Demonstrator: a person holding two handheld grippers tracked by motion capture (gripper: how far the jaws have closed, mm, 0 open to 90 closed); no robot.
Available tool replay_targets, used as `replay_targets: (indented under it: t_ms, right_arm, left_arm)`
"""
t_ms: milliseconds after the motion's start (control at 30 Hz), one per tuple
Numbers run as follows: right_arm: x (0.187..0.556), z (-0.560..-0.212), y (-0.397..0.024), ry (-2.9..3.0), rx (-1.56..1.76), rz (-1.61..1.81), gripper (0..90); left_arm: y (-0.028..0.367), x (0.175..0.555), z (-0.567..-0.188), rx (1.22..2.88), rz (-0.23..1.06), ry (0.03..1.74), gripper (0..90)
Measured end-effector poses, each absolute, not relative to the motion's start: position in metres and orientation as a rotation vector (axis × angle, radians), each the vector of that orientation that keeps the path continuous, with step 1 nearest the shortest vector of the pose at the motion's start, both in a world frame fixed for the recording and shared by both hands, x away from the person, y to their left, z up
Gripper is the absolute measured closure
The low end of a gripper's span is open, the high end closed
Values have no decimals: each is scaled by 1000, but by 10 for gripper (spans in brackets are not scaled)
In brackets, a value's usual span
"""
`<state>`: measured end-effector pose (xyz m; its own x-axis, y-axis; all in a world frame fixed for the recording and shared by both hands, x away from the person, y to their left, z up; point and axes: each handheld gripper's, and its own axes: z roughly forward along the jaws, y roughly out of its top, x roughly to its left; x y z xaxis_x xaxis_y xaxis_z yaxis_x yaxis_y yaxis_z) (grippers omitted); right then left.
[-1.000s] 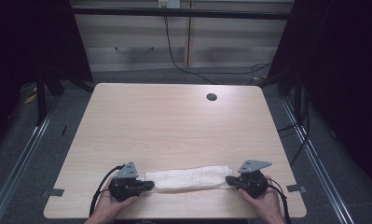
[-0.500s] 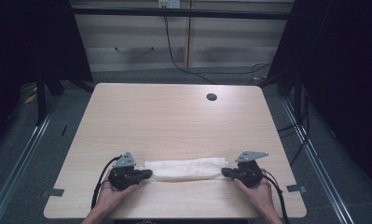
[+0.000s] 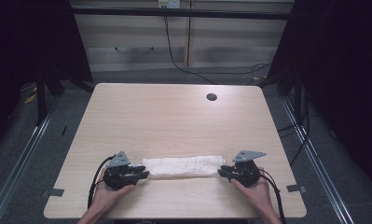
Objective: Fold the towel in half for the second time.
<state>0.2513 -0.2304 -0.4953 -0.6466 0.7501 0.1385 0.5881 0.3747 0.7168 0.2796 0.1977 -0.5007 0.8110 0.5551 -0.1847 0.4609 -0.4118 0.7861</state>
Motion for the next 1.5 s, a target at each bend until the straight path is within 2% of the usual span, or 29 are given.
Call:
replay_targets:
  t_ms: [167, 433, 567, 933, 1100, 1200, 1367, 1500]
  right_arm:
    - [245, -491, -233, 2409, 1192, 1144, 686]
    - [233, -485, -239, 2388, 1200, 1211, 637]
    - [229, -478, -245, 2348, 1214, 1260, 607]
    - [219, -461, -281, 2190, 1313, 1327, 512]
    - [217, -463, -309, 2086, 1390, 1316, 478]
    - [213, -469, -325, 2028, 1441, 1308, 453]
    - [211, -474, -335, 1981, 1480, 1275, 402]
    - [213, -482, -333, 1986, 1490, 1227, 365]
  left_arm:
    - [198, 272, -496, 2075, 123, 716, 628]
    - [203, 261, -488, 2047, 111, 676, 601]
    - [209, 260, -485, 2028, 100, 694, 544]
    - [259, 271, -471, 1891, 154, 882, 485]
    - [279, 274, -476, 1843, 196, 971, 476]
    - [291, 275, -480, 1796, 229, 1055, 436]
    - [300, 278, -484, 1756, 249, 1110, 386]
    - [294, 278, -487, 1793, 252, 1106, 337]
